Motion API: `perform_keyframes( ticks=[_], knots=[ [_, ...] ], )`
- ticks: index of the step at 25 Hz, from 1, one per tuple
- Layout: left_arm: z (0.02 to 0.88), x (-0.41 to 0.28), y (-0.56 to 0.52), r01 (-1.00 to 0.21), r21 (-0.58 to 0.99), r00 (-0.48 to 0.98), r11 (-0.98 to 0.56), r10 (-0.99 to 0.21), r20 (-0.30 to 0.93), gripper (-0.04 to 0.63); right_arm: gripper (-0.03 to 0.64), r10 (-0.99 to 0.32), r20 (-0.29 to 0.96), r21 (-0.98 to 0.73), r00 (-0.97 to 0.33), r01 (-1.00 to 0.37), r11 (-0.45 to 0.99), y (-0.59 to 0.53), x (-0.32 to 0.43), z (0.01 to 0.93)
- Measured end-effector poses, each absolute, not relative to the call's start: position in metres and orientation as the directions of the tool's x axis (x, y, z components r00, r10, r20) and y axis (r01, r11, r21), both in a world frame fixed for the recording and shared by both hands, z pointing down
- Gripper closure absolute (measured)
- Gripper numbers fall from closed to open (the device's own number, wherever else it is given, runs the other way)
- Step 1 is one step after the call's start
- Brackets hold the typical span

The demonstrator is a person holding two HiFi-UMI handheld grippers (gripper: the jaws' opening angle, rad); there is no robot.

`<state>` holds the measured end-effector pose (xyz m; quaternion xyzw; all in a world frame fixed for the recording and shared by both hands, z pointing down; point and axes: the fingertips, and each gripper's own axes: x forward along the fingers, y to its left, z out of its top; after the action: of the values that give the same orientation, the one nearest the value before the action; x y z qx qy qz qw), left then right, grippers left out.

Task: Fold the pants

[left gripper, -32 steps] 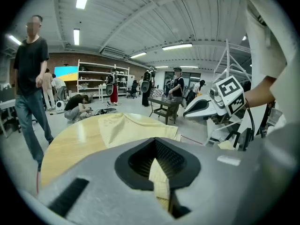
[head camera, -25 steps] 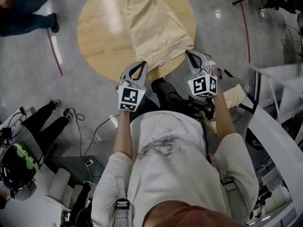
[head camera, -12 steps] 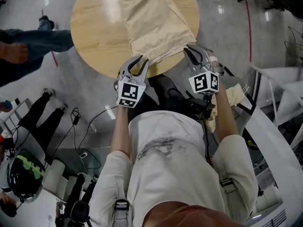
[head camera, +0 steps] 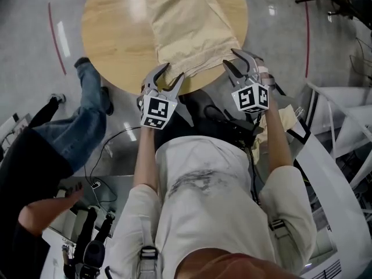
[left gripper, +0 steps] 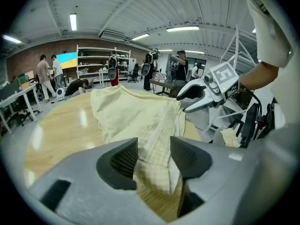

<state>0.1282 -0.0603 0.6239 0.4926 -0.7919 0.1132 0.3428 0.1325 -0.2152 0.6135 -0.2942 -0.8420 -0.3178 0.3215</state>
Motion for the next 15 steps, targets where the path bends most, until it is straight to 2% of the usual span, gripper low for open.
perform_keyframes(
  ticks=[7,15],
  knots=[
    [0.639,0.127,-0.064,-0.846,0.169,-0.27,0.506,-0.68,0.682,0.313,0.329,0.312,0.763,0.303,-0.566,0.74,0.601,-0.221,0.128,0.634],
    [0.652,0.133,-0.064,-0.841,0.177,-0.248,0.511,-0.655,0.714,0.298,0.308,0.352,0.775,0.239,-0.525,0.759,0.605,-0.222,0.126,0.641]
  ],
)
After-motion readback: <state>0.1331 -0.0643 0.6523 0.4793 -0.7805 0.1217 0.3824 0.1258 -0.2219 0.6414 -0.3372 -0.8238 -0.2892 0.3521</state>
